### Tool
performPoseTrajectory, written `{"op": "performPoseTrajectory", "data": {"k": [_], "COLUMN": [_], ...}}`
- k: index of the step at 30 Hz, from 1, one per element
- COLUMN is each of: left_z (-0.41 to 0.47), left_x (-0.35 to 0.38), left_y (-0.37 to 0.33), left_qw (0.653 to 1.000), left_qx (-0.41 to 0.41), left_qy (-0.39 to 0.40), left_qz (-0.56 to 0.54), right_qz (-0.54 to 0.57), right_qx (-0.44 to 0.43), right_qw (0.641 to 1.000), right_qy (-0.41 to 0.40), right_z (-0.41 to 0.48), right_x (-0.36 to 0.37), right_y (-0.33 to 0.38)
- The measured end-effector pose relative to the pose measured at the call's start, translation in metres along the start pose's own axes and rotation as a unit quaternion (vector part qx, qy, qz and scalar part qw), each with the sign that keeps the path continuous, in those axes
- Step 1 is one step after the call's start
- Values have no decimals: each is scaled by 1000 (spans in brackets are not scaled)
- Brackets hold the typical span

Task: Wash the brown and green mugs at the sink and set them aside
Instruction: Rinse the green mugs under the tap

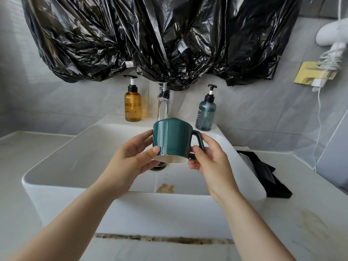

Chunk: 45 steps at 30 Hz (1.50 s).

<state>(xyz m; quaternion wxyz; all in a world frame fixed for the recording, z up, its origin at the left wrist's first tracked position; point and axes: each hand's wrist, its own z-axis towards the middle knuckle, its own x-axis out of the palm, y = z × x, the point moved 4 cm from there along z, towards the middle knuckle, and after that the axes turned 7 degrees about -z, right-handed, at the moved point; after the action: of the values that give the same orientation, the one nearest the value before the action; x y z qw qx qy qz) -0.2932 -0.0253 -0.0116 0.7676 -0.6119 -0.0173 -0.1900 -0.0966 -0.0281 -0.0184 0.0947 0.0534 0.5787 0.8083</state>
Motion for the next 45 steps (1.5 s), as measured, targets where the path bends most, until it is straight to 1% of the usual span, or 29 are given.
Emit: {"op": "performPoseTrajectory", "data": {"k": [8, 16, 19, 21, 23, 26, 31, 34, 36, 38, 39, 42, 45], "left_z": [0, -2, -1, -3, -1, 0, 2, 6, 9, 14, 18, 34, 56], "left_x": [-1, 1, 1, 2, 4, 7, 7, 4, 2, -3, -8, -20, -28], "left_y": [0, -2, -3, -2, 3, 4, 5, 6, 6, 7, 8, 7, 7], "left_qw": [1000, 1000, 1000, 999, 996, 994, 987, 984, 982, 976, 972, 961, 956], "left_qx": [9, 15, 12, -11, -55, -99, -161, -174, -179, -189, -194, -196, -193], "left_qy": [-1, 3, -19, -16, 4, 2, -24, -38, -62, -105, -128, -180, -210], "left_qz": [-2, -6, 11, 43, 65, 38, 16, 2, -5, 10, 29, 71, 70], "right_qz": [-23, -40, -12, 46, 99, 105, 85, 107, 128, 102, 57, -83, -149], "right_qx": [-34, -29, -2, 35, 77, 120, 124, 114, 105, 93, 82, 16, -48], "right_qw": [999, 999, 1000, 998, 991, 987, 987, 986, 985, 990, 995, 996, 987], "right_qy": [-3, -9, 7, 32, 45, 35, 51, 63, 57, 41, 30, 19, 18], "right_z": [0, -2, -3, -5, -6, -4, -4, -5, -5, -4, -2, 14, 40], "right_x": [-2, -3, -2, -2, -1, -3, 0, 2, 2, 2, 1, -1, -1], "right_y": [2, 2, 3, 6, 7, 4, 3, 7, 7, 5, 5, 18, 37]}}
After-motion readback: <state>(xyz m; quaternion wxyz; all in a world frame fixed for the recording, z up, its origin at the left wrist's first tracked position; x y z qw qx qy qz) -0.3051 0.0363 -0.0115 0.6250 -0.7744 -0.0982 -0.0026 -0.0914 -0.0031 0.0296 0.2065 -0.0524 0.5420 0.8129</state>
